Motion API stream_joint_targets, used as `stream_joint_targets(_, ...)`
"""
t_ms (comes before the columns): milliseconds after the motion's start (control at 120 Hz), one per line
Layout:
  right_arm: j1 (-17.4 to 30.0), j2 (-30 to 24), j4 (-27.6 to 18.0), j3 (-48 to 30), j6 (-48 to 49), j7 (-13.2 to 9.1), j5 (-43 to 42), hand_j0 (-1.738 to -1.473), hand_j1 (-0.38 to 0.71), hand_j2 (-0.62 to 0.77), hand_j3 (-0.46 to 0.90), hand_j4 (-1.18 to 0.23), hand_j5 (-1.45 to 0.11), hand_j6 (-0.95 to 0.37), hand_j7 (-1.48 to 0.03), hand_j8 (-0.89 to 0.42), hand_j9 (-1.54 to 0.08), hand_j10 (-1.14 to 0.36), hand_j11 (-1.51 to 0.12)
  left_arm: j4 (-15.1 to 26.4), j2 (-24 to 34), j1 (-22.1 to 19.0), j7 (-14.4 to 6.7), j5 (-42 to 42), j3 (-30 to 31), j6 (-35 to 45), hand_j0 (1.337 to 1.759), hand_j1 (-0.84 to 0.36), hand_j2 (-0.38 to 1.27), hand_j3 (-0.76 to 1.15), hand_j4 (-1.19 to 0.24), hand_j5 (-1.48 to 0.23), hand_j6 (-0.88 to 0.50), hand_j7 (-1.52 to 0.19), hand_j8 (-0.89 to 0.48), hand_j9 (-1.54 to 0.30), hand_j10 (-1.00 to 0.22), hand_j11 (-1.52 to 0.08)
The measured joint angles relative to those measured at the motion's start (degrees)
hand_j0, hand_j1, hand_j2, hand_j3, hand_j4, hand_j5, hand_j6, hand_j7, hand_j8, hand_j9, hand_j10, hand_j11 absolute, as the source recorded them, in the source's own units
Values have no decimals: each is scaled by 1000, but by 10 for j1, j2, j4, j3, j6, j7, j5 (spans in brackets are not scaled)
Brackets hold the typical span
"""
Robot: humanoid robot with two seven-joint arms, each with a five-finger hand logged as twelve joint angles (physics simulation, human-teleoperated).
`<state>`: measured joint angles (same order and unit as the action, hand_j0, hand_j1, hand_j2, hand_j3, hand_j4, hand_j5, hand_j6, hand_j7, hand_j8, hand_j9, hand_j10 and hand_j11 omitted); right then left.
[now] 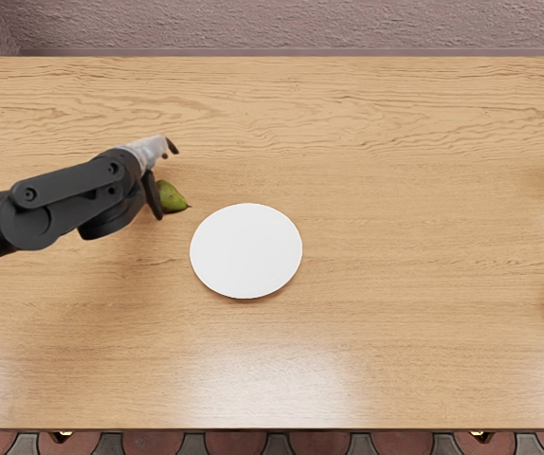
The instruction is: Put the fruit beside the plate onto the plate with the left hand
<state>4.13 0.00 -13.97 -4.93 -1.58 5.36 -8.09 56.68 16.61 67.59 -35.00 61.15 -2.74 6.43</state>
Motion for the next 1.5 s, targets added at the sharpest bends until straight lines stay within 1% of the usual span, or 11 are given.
stream_joint_targets(392, 0, 0, 0, 0, 0, 0, 0, -1658, -331, -3, 0, -15, -20, -15, -20, -15, -20, -15, -20, 0, -7, -1, 0, 0, 7, 0, 1658, -92, 77, 0, -372, -480, -373, -480, -372, -480, -371, -480)
stream_joint_targets(467, 0, 0, 0, 0, 0, 0, 0, -1658, -331, -3, 0, -15, -20, -15, -20, -15, -20, -15, -20, 0, -7, -2, 0, 0, 7, 0, 1657, -110, 62, 0, -392, -513, -393, -512, -393, -512, -392, -512)
stream_joint_targets(808, 0, 0, 0, 0, 0, 0, 0, -1658, -331, -3, 0, -15, -20, -15, -20, -15, -20, -15, -20, 0, -7, -10, 0, -1, 8, -2, 1658, -223, 96, 0, -488, -635, -488, -634, -489, -635, -488, -634)
stream_joint_targets(942, 0, 0, 0, 0, 0, 0, 0, -1658, -331, -3, 0, -15, -20, -15, -20, -15, -20, -15, -20, 0, -7, -11, 0, 1, 8, -3, 1657, -237, 123, 0, -529, -666, -505, -670, -473, -680, -520, -680)
stream_joint_targets(1117, 0, 0, 0, 0, 0, 0, 0, -1658, -331, -3, 0, -15, -20, -15, -20, -15, -20, -15, -20, 0, -7, -11, 0, 0, 7, -5, 1655, -241, 112, 0, -574, -721, -470, -733, -446, -744, -561, -743)
stream_joint_targets(1233, 0, 0, 0, 0, 0, 0, 0, -1658, -331, -3, 0, -15, -20, -15, -20, -15, -20, -15, -20, 0, -7, -11, 0, -1, 7, -6, 1655, -249, 181, 0, -597, -754, -477, -766, -450, -776, -585, -775)
stream_joint_targets(1500, 0, 0, 0, 0, 0, 0, 0, -1658, -331, -3, 0, -15, -20, -15, -20, -15, -20, -15, -20, 1, -7, -11, 0, -4, 7, -15, 1650, -244, 122, 0, -698, -826, -439, -867, -408, -897, -659, -895)
